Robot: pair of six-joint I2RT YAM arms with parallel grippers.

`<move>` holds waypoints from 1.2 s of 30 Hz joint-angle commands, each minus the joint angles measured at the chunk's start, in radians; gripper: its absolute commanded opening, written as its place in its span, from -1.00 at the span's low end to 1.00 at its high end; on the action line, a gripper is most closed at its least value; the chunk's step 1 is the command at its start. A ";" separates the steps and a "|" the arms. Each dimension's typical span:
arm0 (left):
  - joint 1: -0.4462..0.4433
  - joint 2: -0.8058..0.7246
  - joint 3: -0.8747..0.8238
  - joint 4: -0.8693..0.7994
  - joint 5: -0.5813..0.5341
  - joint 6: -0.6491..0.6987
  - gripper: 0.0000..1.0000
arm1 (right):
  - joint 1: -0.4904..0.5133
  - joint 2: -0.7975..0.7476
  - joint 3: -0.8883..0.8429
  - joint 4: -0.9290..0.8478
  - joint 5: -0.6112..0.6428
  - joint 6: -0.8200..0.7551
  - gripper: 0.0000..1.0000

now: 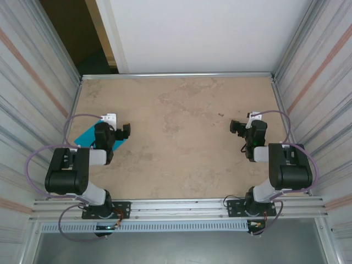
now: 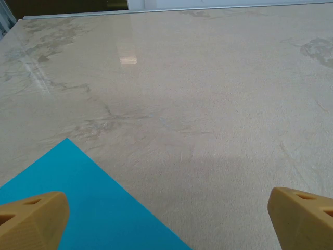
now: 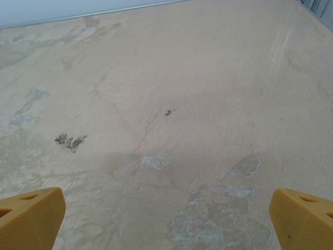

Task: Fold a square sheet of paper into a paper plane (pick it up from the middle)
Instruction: Move the square sheet of paper to the center of the table.

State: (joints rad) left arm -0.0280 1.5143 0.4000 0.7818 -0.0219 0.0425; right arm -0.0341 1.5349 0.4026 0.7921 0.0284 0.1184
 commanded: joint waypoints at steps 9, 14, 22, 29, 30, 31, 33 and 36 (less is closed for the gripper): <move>0.000 -0.002 0.008 0.016 0.002 0.019 0.97 | -0.005 0.004 0.005 0.004 -0.002 -0.026 0.98; 0.000 -0.001 0.008 0.016 0.001 0.019 0.98 | -0.006 0.004 0.005 0.005 -0.002 -0.026 0.98; 0.000 0.001 0.012 0.011 0.002 0.019 0.97 | -0.010 0.007 0.011 0.001 -0.008 -0.022 0.98; 0.001 -0.001 0.008 0.017 0.008 0.018 0.97 | -0.010 0.006 0.009 0.000 -0.008 -0.024 0.98; 0.002 -0.003 0.006 0.019 0.009 0.020 0.97 | -0.009 0.003 0.007 0.002 -0.008 -0.024 0.98; 0.001 -0.004 0.003 0.023 0.016 0.023 0.97 | -0.009 0.002 0.004 0.008 -0.007 -0.024 0.98; 0.000 -0.019 0.000 0.023 0.034 0.032 0.97 | -0.006 -0.007 0.001 0.011 0.001 -0.026 0.98; -0.003 -0.109 -0.018 -0.023 -0.012 0.016 0.97 | 0.002 -0.095 0.029 -0.111 0.011 -0.031 0.98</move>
State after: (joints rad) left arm -0.0280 1.4929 0.3954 0.7731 -0.0162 0.0494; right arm -0.0338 1.5131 0.4030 0.7578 0.0288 0.1177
